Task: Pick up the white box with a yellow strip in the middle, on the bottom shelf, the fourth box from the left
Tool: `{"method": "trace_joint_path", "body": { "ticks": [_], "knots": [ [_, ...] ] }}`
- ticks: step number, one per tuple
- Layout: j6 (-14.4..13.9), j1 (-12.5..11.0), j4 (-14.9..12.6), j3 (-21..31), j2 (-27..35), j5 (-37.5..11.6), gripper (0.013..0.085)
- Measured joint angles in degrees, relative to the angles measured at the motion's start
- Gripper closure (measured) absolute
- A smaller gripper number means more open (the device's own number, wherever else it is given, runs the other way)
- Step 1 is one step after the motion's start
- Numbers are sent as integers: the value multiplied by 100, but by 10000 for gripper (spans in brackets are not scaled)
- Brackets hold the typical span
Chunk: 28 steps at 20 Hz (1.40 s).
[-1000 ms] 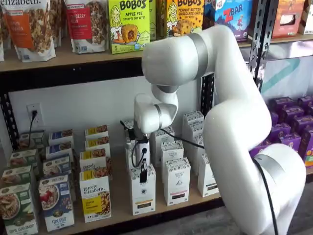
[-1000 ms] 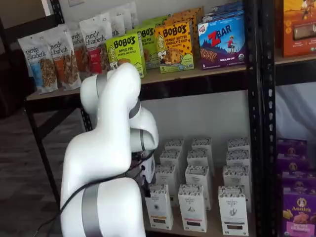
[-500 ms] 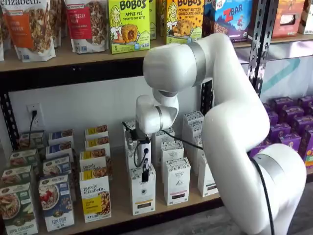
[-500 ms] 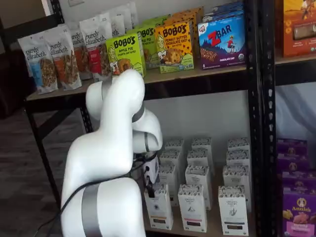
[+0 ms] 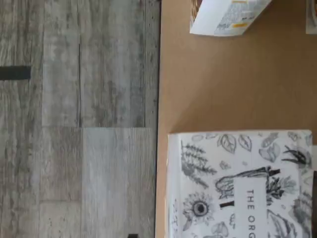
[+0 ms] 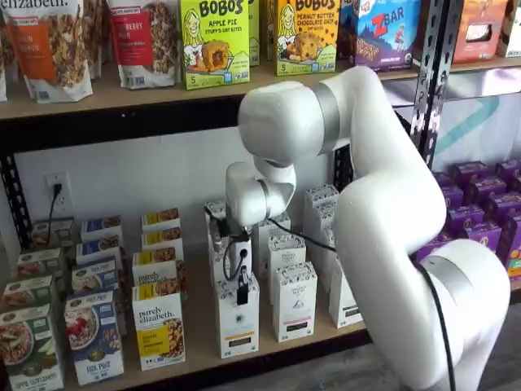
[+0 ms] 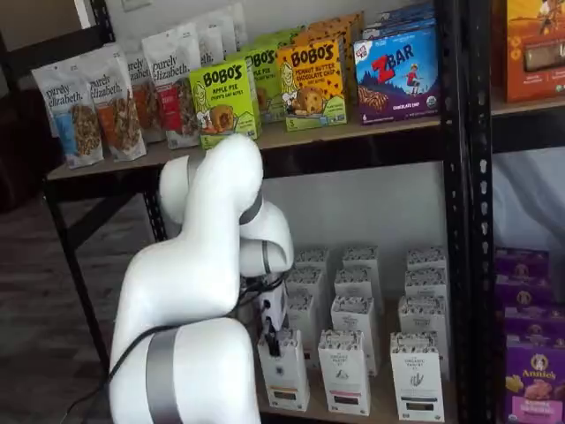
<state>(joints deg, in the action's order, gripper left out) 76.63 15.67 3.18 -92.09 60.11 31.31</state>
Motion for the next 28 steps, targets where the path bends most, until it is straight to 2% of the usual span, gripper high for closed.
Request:
{"method": "trace_joint_path", "body": {
  "ticks": [8,16,24,26,27,28],
  "knots": [
    [-188,10,-202,-498,338,427,130],
    [-377,47,-383,-675,543,453,130],
    [-239,24,-246,-698,613,377,130],
    [-199,19,-204,-718,626,392,210],
    [-186,18,-189,-731,634,399,210],
    [-183,18,-185,-744,644,405,250]
  ]
}}
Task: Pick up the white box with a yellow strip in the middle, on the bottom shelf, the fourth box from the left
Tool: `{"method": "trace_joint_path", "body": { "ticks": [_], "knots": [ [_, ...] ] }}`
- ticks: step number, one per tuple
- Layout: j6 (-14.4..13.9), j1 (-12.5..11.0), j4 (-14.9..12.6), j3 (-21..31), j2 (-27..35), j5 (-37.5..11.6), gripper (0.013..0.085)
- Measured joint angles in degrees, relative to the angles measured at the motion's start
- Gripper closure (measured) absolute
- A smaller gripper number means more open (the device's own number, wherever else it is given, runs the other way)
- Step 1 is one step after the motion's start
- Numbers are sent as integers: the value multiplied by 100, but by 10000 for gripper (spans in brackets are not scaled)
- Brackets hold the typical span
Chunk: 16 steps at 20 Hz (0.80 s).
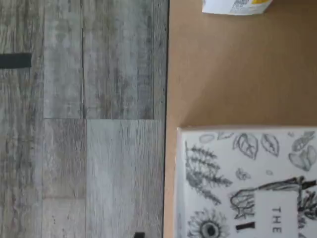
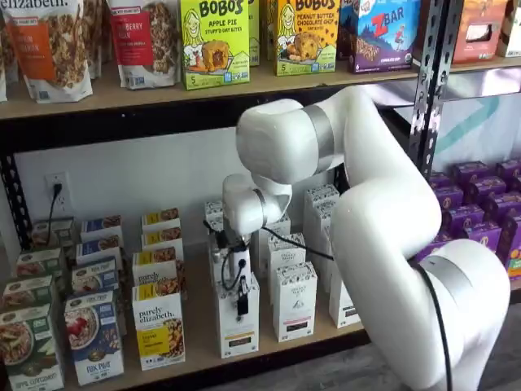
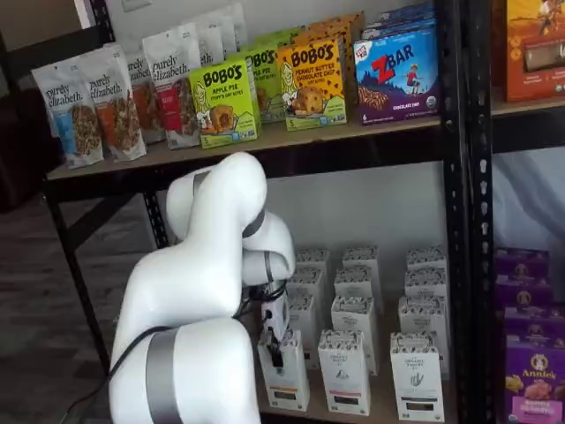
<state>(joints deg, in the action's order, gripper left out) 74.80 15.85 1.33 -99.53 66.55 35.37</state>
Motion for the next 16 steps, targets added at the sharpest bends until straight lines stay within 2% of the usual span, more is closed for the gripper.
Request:
{"method": "trace_joint_path", "body": {
  "ticks": [3,4,16],
  "knots": [
    [-10,8,-3,-45,29,34,290],
    [-12,16,4,-66,45,45,330],
    [-106,51,-69,-94,90,10,330]
  ]
}}
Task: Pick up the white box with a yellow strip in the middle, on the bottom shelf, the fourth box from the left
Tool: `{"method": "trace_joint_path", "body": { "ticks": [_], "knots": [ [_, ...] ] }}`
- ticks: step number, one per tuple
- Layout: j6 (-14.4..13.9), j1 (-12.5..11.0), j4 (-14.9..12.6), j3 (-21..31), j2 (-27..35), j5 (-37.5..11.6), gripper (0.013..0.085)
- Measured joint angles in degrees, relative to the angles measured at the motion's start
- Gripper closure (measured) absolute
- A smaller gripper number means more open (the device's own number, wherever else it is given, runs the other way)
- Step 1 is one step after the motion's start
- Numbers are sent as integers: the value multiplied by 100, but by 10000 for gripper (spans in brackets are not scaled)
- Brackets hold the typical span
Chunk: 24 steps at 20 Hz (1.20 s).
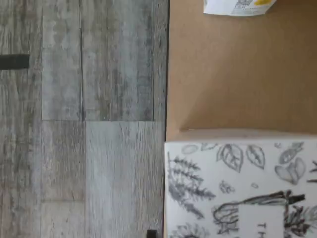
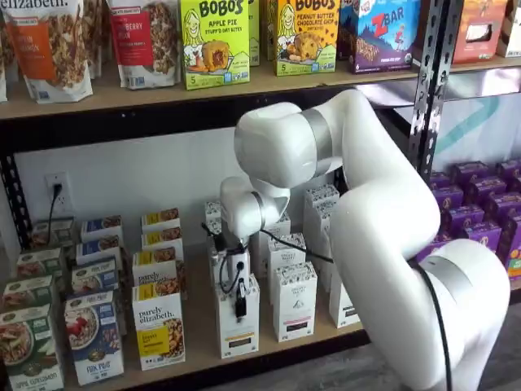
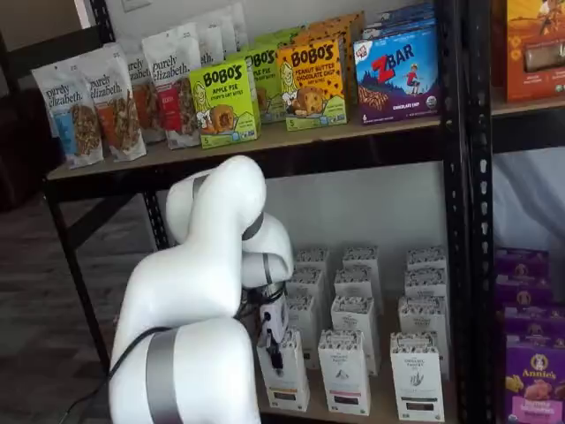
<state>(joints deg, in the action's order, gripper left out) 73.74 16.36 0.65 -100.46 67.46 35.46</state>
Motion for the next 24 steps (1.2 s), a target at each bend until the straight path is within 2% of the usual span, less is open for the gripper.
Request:
{"method": "trace_joint_path", "body": {
  "ticks": [2,4,5,7,15,24],
  "knots": [
    [14,-6,10,15,-14,-2,330],
    [34,-16,23,35,-33,7,410],
    [34,-18,22,41,-38,10,410],
    [40,-20,25,76,-62,7,490],
    [-16,-13,-34,275,-198,-54,490],
    [-220,83,-164,979,-615,-313,490]
  ]
}}
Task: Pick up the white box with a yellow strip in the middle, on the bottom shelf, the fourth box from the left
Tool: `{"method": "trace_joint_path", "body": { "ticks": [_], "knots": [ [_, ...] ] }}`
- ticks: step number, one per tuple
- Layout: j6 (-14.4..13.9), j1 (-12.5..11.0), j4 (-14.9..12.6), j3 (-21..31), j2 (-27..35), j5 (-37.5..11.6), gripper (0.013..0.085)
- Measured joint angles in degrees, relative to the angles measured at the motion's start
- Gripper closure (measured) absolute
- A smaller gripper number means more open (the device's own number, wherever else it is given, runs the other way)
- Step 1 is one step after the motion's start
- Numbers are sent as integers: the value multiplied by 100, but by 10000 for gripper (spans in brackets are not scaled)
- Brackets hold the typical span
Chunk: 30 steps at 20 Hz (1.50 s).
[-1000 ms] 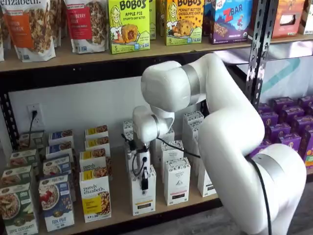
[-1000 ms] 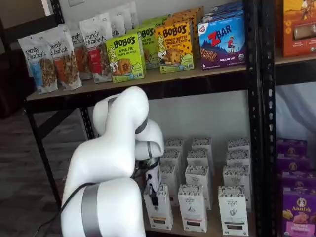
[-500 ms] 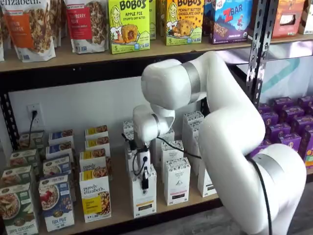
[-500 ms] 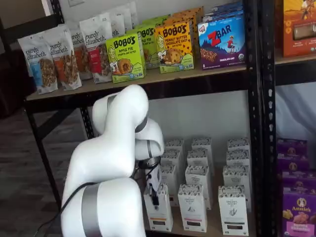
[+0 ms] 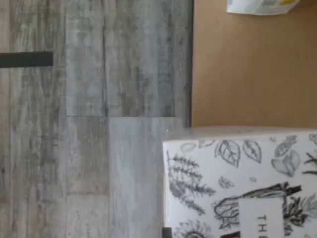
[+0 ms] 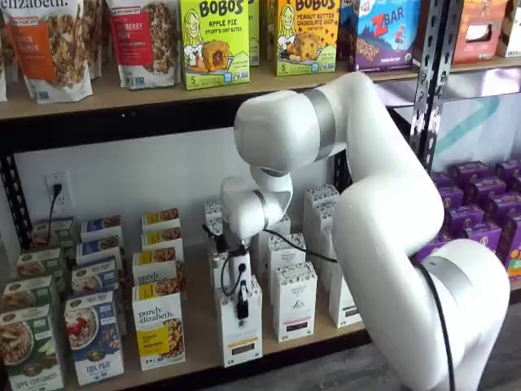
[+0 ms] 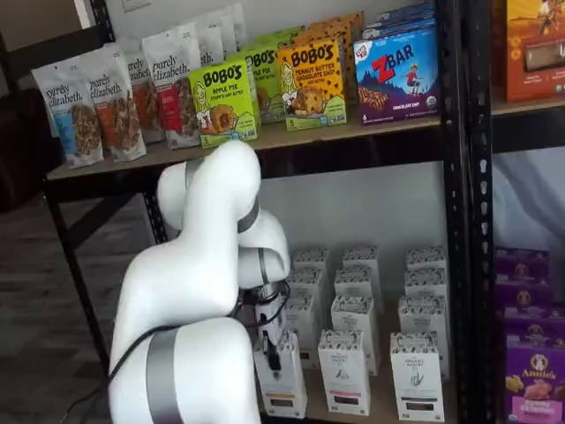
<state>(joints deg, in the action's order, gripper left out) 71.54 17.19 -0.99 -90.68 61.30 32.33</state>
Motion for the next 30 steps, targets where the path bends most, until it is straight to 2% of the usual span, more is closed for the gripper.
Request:
{"method": "trace_joint_path", "body": {
  "ticks": [12,16,19,30],
  "knots": [
    [-326,207,-135,1418,-871,-643,490],
    [-488,246,-269,1908,-1254,-786,490],
    [-588,285,-334,2256,-1557,-821,490],
    [-709,502,-230,3323,-2676,-731,490]
  ]
}}
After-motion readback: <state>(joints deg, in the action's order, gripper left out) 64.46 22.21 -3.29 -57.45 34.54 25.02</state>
